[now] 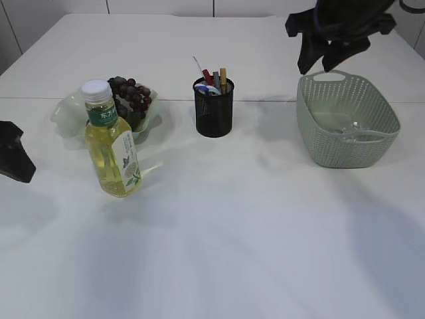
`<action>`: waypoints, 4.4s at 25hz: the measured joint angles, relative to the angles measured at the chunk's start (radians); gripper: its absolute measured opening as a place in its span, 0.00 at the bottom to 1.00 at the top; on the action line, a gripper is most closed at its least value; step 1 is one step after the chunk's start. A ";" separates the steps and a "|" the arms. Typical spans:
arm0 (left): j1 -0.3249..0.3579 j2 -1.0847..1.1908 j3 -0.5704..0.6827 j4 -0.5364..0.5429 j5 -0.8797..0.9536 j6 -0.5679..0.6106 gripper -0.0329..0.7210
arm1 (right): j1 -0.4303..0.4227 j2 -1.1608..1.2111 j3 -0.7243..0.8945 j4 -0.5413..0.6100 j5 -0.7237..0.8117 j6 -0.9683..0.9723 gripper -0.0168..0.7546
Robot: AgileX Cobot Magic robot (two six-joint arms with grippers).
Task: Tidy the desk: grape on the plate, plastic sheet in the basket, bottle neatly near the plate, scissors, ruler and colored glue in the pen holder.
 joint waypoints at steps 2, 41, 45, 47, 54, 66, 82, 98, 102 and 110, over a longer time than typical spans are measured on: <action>0.043 0.000 0.000 0.002 -0.002 -0.006 0.69 | 0.000 -0.049 0.073 0.000 0.002 0.002 0.49; 0.147 -1.038 0.341 0.072 0.167 -0.024 0.69 | 0.002 -1.238 0.906 -0.085 0.061 0.080 0.54; 0.147 -1.165 0.347 0.072 0.230 -0.024 0.69 | 0.002 -1.367 0.935 -0.085 0.077 0.080 0.56; 0.147 -1.217 0.347 0.072 0.272 -0.024 0.69 | 0.002 -1.435 0.960 -0.085 0.080 0.080 0.56; 0.147 -1.342 0.347 0.076 0.331 -0.024 0.69 | 0.002 -1.697 1.096 -0.085 0.089 0.080 0.56; 0.147 -1.404 0.386 0.084 0.363 -0.024 0.69 | 0.002 -1.970 1.274 -0.086 0.097 0.082 0.56; 0.147 -1.404 0.467 0.089 0.216 -0.024 0.64 | 0.002 -1.970 1.416 -0.138 -0.017 0.084 0.56; 0.147 -1.404 0.467 0.091 0.214 -0.024 0.62 | -0.093 -1.970 1.416 -0.138 -0.019 0.089 0.56; 0.130 -1.404 0.467 0.091 0.214 -0.024 0.62 | -0.136 -1.970 1.416 -0.138 -0.019 0.089 0.56; 0.102 -1.404 0.467 0.091 0.214 -0.024 0.61 | -0.185 -1.970 1.416 -0.138 -0.019 0.089 0.56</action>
